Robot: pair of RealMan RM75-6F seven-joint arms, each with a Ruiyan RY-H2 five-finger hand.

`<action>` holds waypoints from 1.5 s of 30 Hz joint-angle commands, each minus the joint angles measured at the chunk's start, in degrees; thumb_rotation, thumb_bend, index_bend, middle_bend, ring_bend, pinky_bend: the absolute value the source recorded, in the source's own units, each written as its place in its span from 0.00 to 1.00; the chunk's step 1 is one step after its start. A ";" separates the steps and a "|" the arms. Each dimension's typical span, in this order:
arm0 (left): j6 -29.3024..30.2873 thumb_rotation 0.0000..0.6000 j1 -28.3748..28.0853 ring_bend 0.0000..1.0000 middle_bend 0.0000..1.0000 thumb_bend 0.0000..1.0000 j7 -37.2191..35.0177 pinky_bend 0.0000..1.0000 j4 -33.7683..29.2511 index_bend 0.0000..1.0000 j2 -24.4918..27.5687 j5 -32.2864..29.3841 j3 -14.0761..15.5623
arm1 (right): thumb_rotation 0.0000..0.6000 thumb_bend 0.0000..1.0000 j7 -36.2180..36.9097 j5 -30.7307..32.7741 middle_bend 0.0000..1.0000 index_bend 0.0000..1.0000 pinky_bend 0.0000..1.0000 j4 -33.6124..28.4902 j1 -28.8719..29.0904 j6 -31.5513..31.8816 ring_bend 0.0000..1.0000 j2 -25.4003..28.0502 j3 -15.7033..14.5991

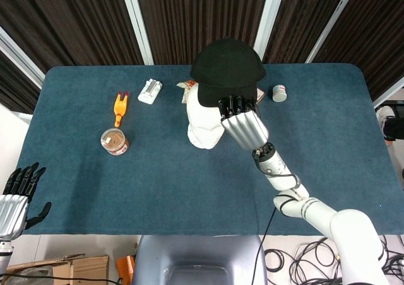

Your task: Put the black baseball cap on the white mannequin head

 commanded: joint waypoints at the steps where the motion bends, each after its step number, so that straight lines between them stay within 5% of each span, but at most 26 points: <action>1: -0.35 1.00 -0.17 0.00 0.00 0.37 0.21 0.00 -0.10 0.00 -0.03 -0.13 -0.06 | 1.00 0.41 1.40 -0.30 0.72 0.96 0.99 1.28 -0.98 0.09 0.75 -1.10 -1.13; 17: -2.06 1.00 -1.51 0.00 0.00 0.37 0.06 0.00 -0.20 0.00 -0.34 0.15 -0.10 | 1.00 0.41 -1.20 -7.02 0.72 0.97 0.99 1.54 -2.95 3.65 0.76 -4.11 -7.29; 33: -1.99 1.00 -1.22 0.00 0.00 0.37 0.21 0.00 -0.75 0.00 0.07 -0.37 0.02 | 1.00 0.41 1.07 -8.88 0.72 0.95 0.99 5.93 -6.45 3.68 0.76 -7.85 -10.06; 41: -2.45 1.00 -1.34 0.00 0.00 0.37 0.37 0.00 -0.94 0.00 0.16 -0.73 -0.04 | 1.00 0.41 3.53 -8.25 0.67 0.55 0.95 8.55 -7.74 3.78 0.69 -9.44 -10.08; 45: -2.72 1.00 -1.47 0.00 0.00 0.37 0.33 0.00 -0.95 0.00 0.18 -0.60 0.09 | 1.00 0.22 4.21 -6.14 0.38 0.04 0.82 8.01 -8.95 2.21 0.49 -9.88 -9.09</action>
